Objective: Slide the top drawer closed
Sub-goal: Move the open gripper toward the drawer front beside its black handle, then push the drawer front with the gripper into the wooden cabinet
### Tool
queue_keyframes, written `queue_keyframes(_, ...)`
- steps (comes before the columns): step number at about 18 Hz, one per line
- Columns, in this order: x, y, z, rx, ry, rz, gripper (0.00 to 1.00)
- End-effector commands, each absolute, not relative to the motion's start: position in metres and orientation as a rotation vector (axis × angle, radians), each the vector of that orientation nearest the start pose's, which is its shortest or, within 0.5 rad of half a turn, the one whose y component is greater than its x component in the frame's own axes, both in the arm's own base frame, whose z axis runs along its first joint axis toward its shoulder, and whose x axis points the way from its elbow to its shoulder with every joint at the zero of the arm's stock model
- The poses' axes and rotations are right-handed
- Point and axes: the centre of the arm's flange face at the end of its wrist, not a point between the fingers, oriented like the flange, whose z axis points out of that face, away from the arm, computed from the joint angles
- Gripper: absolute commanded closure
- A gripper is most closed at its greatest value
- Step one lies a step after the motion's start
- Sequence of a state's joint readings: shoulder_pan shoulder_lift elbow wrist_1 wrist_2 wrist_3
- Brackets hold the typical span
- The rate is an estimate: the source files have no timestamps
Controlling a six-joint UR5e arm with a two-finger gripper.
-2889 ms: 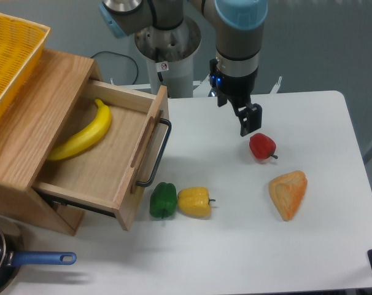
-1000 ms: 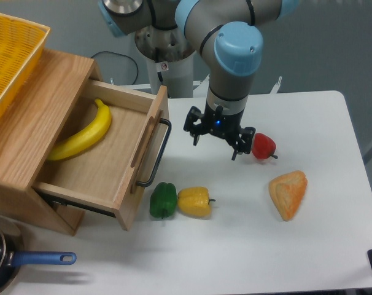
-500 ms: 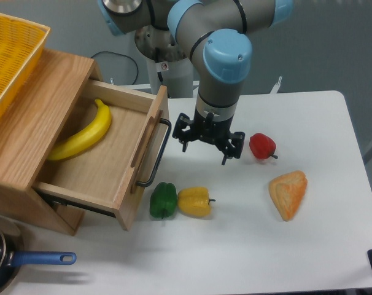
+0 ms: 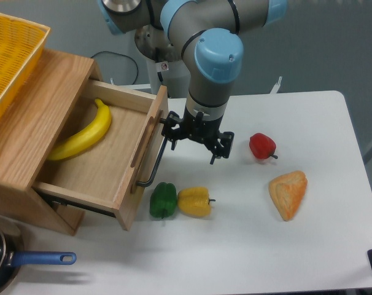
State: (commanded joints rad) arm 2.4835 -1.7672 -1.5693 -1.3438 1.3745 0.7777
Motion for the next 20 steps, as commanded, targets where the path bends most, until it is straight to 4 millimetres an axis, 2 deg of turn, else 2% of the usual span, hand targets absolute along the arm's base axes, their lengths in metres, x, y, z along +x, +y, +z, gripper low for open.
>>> queue_keyframes(9, -0.341, 0.476, 0.414, -2.965, -0.176, -0.184, 0.0)
queue_keyframes(20, -0.306, 0.499, 0.416, -2.974, -0.122, -0.197, 0.0)
